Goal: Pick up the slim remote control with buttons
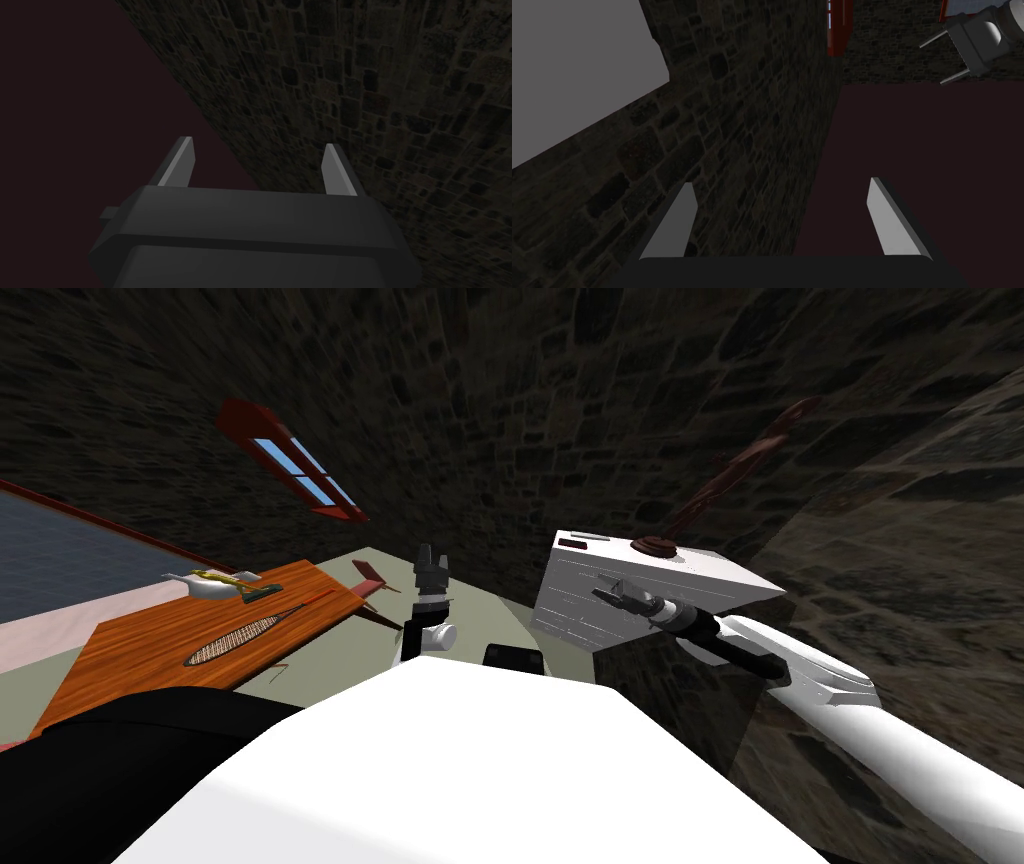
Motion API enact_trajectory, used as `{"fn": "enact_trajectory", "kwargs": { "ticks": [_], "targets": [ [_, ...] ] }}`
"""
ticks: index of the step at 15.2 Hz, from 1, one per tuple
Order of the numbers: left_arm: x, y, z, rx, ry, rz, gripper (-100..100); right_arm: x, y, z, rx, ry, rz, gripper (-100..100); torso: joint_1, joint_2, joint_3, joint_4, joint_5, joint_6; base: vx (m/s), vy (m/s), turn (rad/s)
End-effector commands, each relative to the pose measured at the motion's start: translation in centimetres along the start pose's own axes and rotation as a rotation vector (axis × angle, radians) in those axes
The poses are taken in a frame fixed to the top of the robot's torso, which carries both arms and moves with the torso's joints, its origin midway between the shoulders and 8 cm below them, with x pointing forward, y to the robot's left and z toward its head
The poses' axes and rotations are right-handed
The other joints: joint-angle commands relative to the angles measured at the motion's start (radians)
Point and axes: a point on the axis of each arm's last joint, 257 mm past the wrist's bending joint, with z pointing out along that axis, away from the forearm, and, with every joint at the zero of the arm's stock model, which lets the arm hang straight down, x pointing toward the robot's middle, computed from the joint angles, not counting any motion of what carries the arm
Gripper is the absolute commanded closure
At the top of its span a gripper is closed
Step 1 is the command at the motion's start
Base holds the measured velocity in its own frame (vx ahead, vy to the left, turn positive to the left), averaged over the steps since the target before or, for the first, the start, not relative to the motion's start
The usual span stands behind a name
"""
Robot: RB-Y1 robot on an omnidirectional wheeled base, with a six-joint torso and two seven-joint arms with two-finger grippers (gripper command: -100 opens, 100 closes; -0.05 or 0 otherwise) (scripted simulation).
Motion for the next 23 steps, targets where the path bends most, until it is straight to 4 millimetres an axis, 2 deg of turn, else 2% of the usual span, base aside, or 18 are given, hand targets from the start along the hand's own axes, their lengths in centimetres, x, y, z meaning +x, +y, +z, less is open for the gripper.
{"fn": "enact_trajectory", "kwargs": {
  "ticks": [1,2,5,6,9,10,12,13,15,16,19,20,22,23],
  "targets": [
    [0.0,0.0,0.0,0.0,0.0,0.0,0,0.1,-0.3,-0.4,-0.01,0.049,-0.025,-100,0.0,0.0,0.0,0.0,0.0,0.0,-0.014,0.054,0.013],
    [0.0,0.0,0.0,0.0,0.0,0.0,0,0.7,-1.1,-1.3,-0.011,0.092,-0.044,-100,0.0,0.0,0.0,0.0,0.0,0.0,-0.013,0.071,0.047],
    [0.0,0.0,0.0,0.0,0.0,0.0,0,0.5,-1.3,-1.5,-0.021,0.138,-0.069,-100,0.001,-0.001,0.0,0.0,0.0,0.0,-0.002,0.055,0.02],
    [0.0,0.0,0.0,0.0,0.0,0.0,0,1.0,-2.1,-2.5,-0.022,0.189,-0.091,-100,0.0,-0.001,-0.001,0.0,0.0,0.0,0.003,0.048,0.053],
    [0.0,0.0,0.0,0.0,0.0,0.0,0,0.7,-2.3,-2.7,-0.03,0.227,-0.112,-100,0.0,-0.002,-0.001,0.0,0.0,0.0,0.005,0.047,0.025],
    [0.0,0.0,0.0,0.0,0.0,0.0,0,1.0,-3.1,-3.9,-0.03,0.283,-0.134,-100,-0.001,-0.002,-0.001,0.0,0.0,0.0,0.005,0.045,0.049],
    [0.0,0.0,0.0,0.0,0.0,0.0,0,0.7,-3.3,-4.0,-0.036,0.316,-0.152,-100,0.0,-0.002,-0.001,0.0,0.0,0.0,0.011,0.055,0.042],
    [0.0,0.0,0.0,0.0,0.0,0.0,0,1.1,-4.1,-5.3,-0.033,0.364,-0.167,-100,0.0,-0.002,-0.001,0.0,0.0,0.0,0.014,0.061,0.054],
    [0.0,0.0,0.0,0.0,0.0,0.0,0,0.6,-4.3,-5.5,-0.04,0.404,-0.19,-100,0.001,-0.003,-0.002,-0.001,0.0,0.0,0.022,0.06,0.043],
    [0.0,0.0,0.0,0.0,0.0,0.0,0,0.9,-5.1,-6.8,-0.036,0.452,-0.201,-100,0.001,-0.003,-0.002,-0.001,0.0,0.0,0.032,0.059,0.058],
    [0.0,0.0,0.0,0.0,0.0,0.0,0,0.4,-5.3,-7.0,-0.042,0.492,-0.224,-100,0.0,-0.004,-0.002,-0.001,0.0,0.0,0.031,0.043,0.03],
    [0.0,0.0,0.0,0.0,0.0,0.0,0,0.5,-6.1,-8.5,-0.037,0.551,-0.238,-100,-0.001,-0.003,-0.002,-0.001,0.0,0.0,0.038,0.03,0.065],
    [0.0,0.0,0.0,0.0,0.0,0.0,0,0.0,-6.3,-8.6,-0.041,0.578,-0.254,-100,-0.001,-0.004,-0.003,-0.001,0.0,0.0,0.042,0.033,0.052],
    [0.0,0.0,0.0,0.0,0.0,0.0,0,0.1,-7.0,-10.1,-0.035,0.635,-0.263,-100,-0.001,-0.004,-0.002,-0.001,0.0,0.0,0.054,0.037,0.068]
  ]
}}
